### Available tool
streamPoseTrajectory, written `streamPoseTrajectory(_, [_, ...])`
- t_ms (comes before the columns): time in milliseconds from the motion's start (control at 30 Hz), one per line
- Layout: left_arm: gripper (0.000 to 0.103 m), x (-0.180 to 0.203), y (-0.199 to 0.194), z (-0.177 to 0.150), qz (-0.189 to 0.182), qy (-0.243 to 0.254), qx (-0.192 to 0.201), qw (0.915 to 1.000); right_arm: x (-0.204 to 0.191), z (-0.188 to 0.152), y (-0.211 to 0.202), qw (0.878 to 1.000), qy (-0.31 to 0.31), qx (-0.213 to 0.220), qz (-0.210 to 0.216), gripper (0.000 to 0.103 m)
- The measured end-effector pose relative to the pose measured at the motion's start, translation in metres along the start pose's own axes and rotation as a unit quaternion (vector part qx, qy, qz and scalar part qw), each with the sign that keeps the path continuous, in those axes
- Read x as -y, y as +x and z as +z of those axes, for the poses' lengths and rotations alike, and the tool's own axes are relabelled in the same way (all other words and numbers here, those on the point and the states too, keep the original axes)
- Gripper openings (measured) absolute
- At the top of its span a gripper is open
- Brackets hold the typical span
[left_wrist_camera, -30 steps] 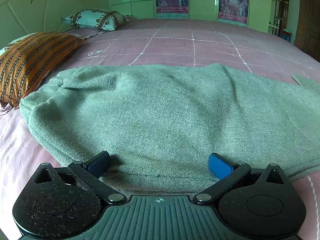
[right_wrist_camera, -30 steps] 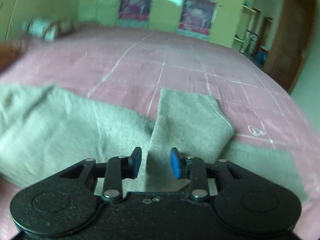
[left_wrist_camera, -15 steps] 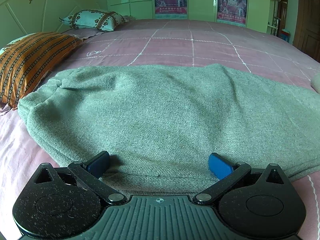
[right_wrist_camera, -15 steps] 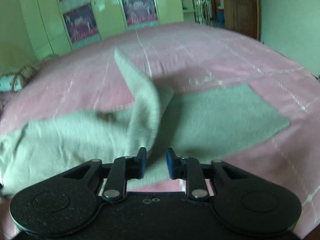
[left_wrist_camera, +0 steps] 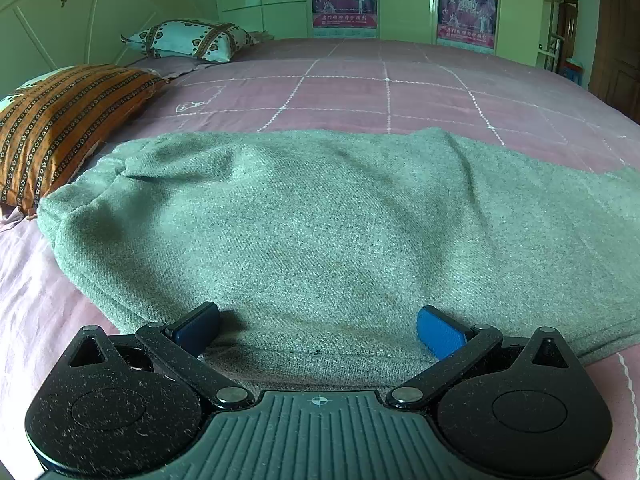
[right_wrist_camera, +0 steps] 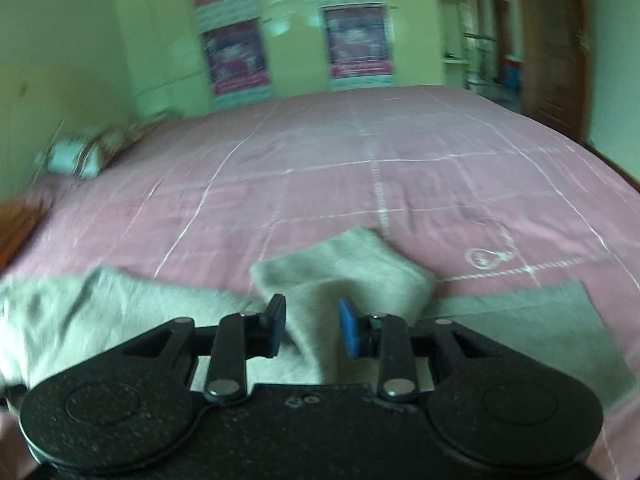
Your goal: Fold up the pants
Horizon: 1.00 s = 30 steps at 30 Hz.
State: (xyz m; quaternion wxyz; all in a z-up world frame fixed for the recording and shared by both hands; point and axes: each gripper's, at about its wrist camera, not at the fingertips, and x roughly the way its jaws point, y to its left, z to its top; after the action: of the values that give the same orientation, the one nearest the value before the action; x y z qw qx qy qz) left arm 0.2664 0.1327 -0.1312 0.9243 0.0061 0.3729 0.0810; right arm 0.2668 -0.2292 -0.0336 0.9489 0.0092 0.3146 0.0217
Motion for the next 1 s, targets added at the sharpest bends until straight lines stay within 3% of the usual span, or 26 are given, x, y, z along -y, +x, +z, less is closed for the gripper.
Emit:
streamPoseTrajectory(67, [0.103, 0.000, 0.000, 0.000, 0.000, 0.000, 0.000, 1.0000, -0.016, -0.002, 0.009, 0.998, -0.055, -0.021, -0.025, 0.022])
streamPoseTrajectory(133, [0.103, 0.000, 0.000, 0.000, 0.000, 0.000, 0.000, 1.0000, -0.020, -0.003, 0.017, 0.995, -0.076, -0.038, -0.053, 0.014])
streamPoseTrajectory(167, [0.103, 0.000, 0.000, 0.000, 0.000, 0.000, 0.000, 1.0000, -0.015, -0.003, 0.015, 0.996, -0.058, -0.033, -0.061, 0.000])
streamPoseTrajectory(267, [0.103, 0.000, 0.000, 0.000, 0.000, -0.001, 0.000, 1.0000, 0.025, -0.008, -0.017, 0.994, 0.078, 0.016, -0.071, 0.000])
streamPoseTrajectory(300, [0.103, 0.000, 0.000, 0.000, 0.000, 0.000, 0.000, 1.0000, 0.044, -0.016, -0.030, 0.987, 0.140, 0.033, -0.075, 0.000])
streamPoseTrajectory(367, [0.103, -0.001, 0.001, 0.000, -0.001, -0.001, 0.001, 1.0000, 0.084, -0.048, -0.047, 0.954, 0.291, 0.037, -0.062, 0.000])
streamPoseTrajectory(433, [0.103, 0.000, 0.001, 0.000, 0.000, 0.000, 0.001, 1.0000, 0.113, -0.086, -0.044, 0.921, 0.385, -0.009, -0.058, 0.003])
streamPoseTrajectory(500, [0.103, 0.000, 0.000, 0.000, 0.000, 0.000, 0.001, 1.0000, 0.124, -0.099, -0.048, 0.918, 0.396, -0.008, -0.030, 0.002])
streamPoseTrajectory(567, [0.103, 0.000, 0.000, 0.000, 0.001, 0.000, 0.001, 1.0000, 0.117, -0.086, -0.057, 0.939, 0.339, -0.001, -0.048, 0.013])
streamPoseTrajectory(600, [0.103, 0.000, 0.000, 0.000, 0.001, 0.000, 0.001, 1.0000, 0.111, -0.078, -0.059, 0.951, 0.303, -0.001, -0.057, 0.023])
streamPoseTrajectory(667, [0.103, 0.000, 0.000, 0.000, 0.002, 0.001, 0.001, 1.0000, 0.099, -0.064, -0.060, 0.970, 0.232, -0.001, -0.071, 0.032])
streamPoseTrajectory(733, [0.103, 0.000, 0.000, 0.000, 0.001, 0.000, 0.001, 1.0000, 0.086, -0.054, -0.058, 0.983, 0.158, -0.001, -0.096, 0.035])
streamPoseTrajectory(800, [0.103, 0.000, 0.000, 0.000, 0.002, 0.001, 0.001, 1.0000, 0.071, -0.049, -0.057, 0.988, 0.087, 0.003, -0.124, 0.050])
streamPoseTrajectory(833, [0.103, 0.000, 0.000, 0.000, 0.002, 0.001, 0.001, 1.0000, 0.062, -0.047, -0.058, 0.990, 0.050, 0.010, -0.132, 0.051])
streamPoseTrajectory(933, [0.103, 0.001, 0.000, 0.000, 0.003, 0.002, 0.000, 1.0000, 0.041, -0.048, -0.064, 0.983, -0.082, 0.045, -0.160, 0.046])
streamPoseTrajectory(1000, [0.103, 0.001, 0.000, 0.000, 0.003, 0.002, 0.000, 1.0000, 0.038, -0.049, -0.067, 0.980, -0.116, 0.065, -0.146, 0.000])
